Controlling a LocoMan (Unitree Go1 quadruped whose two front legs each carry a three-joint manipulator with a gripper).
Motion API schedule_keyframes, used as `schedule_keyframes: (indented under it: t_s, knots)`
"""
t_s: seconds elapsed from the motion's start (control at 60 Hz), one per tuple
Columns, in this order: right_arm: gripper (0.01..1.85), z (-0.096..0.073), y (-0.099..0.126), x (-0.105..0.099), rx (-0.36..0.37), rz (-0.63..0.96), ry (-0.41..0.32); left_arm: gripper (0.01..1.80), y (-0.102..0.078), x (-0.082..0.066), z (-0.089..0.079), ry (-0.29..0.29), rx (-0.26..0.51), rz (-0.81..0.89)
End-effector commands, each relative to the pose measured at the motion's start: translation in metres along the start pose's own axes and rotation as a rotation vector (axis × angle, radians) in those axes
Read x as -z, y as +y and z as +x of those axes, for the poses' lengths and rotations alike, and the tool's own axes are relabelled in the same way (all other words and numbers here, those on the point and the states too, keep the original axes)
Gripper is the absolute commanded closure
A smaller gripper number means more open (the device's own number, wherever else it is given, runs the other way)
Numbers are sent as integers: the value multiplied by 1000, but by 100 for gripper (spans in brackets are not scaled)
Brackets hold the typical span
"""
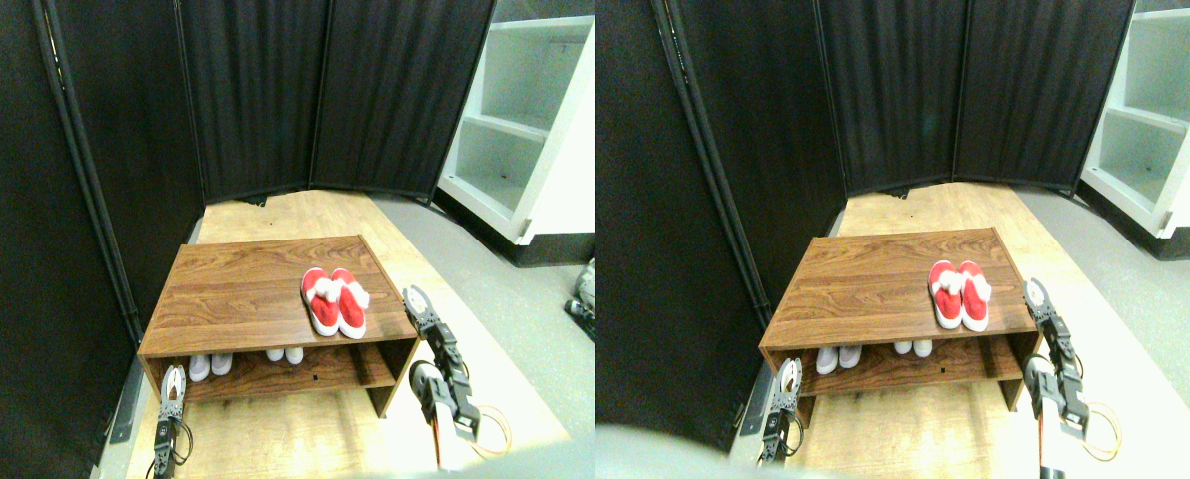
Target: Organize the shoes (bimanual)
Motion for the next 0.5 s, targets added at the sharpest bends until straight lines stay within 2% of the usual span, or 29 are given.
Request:
schedule_keyframes:
  t_s: [0.017,0.05,0.117,0.283,0.317,0.333,0.35,0.367,0.383,0.4,0.417,0.45,0.5]
  knots:
    - [185,-16,11,-10,-49,-23,-21,180,-15,1,5,14,55,10]
    - [185,-21,11,-10,-32,-11,-31,180,-16,1,6,22,51,14]
    - [185,-32,6,-9,-43,-17,-33,180,-19,2,8,24,52,20]
    - [185,-46,-1,-4,-30,-11,-28,180,-22,2,8,19,55,41]
    - [185,-48,-3,-2,-24,-5,-29,161,-22,1,7,34,53,30]
    - [185,-49,-4,-1,-17,1,-31,140,-22,1,6,40,56,39]
    - [185,-49,-4,-1,-15,2,-31,128,-21,2,6,41,57,43]
    - [185,-50,-5,0,-17,-6,-28,104,-21,2,5,36,56,46]
    - [185,-50,-5,0,-17,-6,-28,104,-21,2,5,36,56,46]
    - [185,-50,-6,1,-22,-17,-23,80,-22,2,5,29,52,39]
    - [185,-50,-7,1,-19,-17,-23,72,-22,2,4,25,53,39]
    - [185,-50,-8,2,-16,-14,-24,70,-22,2,4,23,55,42]
    - [185,-49,-9,3,-18,-17,-17,76,-22,2,3,-11,74,71]
